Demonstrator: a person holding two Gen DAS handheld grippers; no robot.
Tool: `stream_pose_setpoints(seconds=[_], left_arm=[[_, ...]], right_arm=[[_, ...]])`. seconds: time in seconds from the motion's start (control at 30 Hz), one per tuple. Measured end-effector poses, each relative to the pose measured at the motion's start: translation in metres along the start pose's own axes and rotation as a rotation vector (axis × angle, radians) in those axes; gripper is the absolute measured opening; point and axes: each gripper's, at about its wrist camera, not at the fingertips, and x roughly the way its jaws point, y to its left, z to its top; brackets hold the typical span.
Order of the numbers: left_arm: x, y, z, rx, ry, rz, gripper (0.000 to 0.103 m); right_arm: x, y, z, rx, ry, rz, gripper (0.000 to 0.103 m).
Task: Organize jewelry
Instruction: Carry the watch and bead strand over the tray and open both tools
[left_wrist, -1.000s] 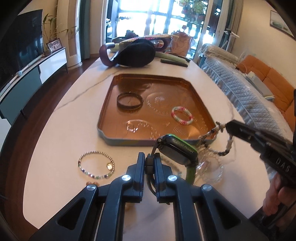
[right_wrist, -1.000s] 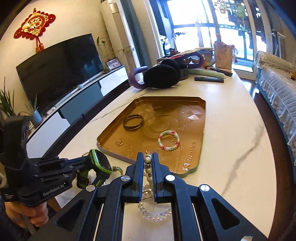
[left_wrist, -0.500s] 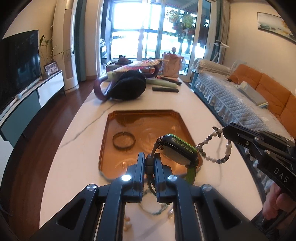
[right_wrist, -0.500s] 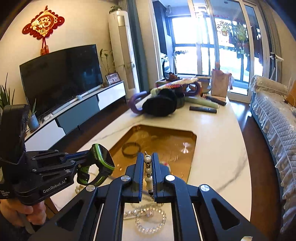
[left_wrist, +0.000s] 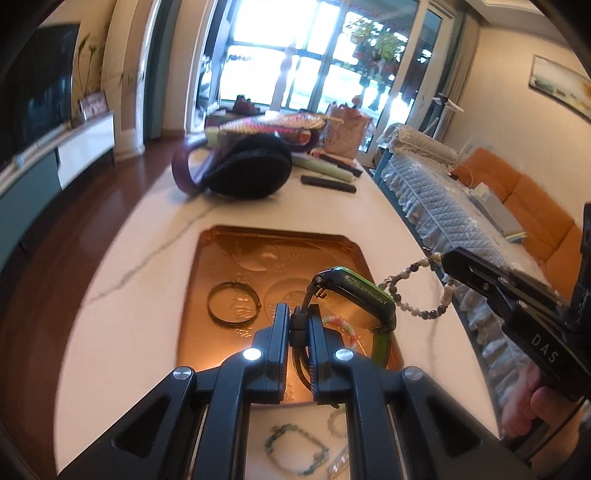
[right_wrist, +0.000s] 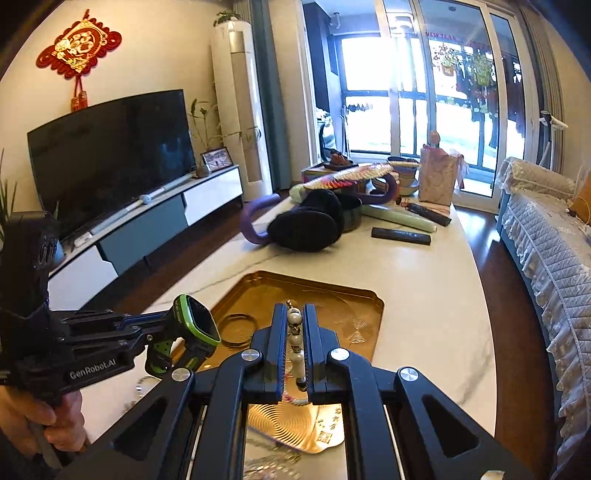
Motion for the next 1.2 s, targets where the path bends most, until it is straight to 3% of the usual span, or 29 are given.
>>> stream_pose_setpoints(seconds=[0.3, 0.53, 0.87, 1.07, 1.13, 1.2], left_arm=[[0.053, 0.013, -0.004, -0.070, 0.098, -0.044, 0.010], [0.075, 0.013, -0.011, -0.067, 0.145, -0.047, 0.010], [0.101, 0.007, -0.022, 0.027, 0.188, 0.156, 0.010], [0.102, 0.008, -0.025, 0.044, 0.187, 0.167, 0.009], [0.102, 0.006, -0.026, 0.046, 0.190, 0.154, 0.010], [0.100, 0.003, -0.027, 0.057, 0.189, 0.168, 0.014]], right_arm=[[0.040, -0.014, -0.009, 0.033, 0.080, 0.012, 0.008], [0.064, -0.022, -0.016, 0.056, 0.115, 0.004, 0.008], [0.103, -0.037, -0.040, 0.092, 0.227, -0.048, 0.008], [0.110, -0.039, -0.049, 0.096, 0.257, -0.085, 0.008], [0.107, -0.041, -0.048, 0.116, 0.243, -0.054, 0.008], [0.106, -0.043, -0.049, 0.141, 0.236, -0.041, 0.015]])
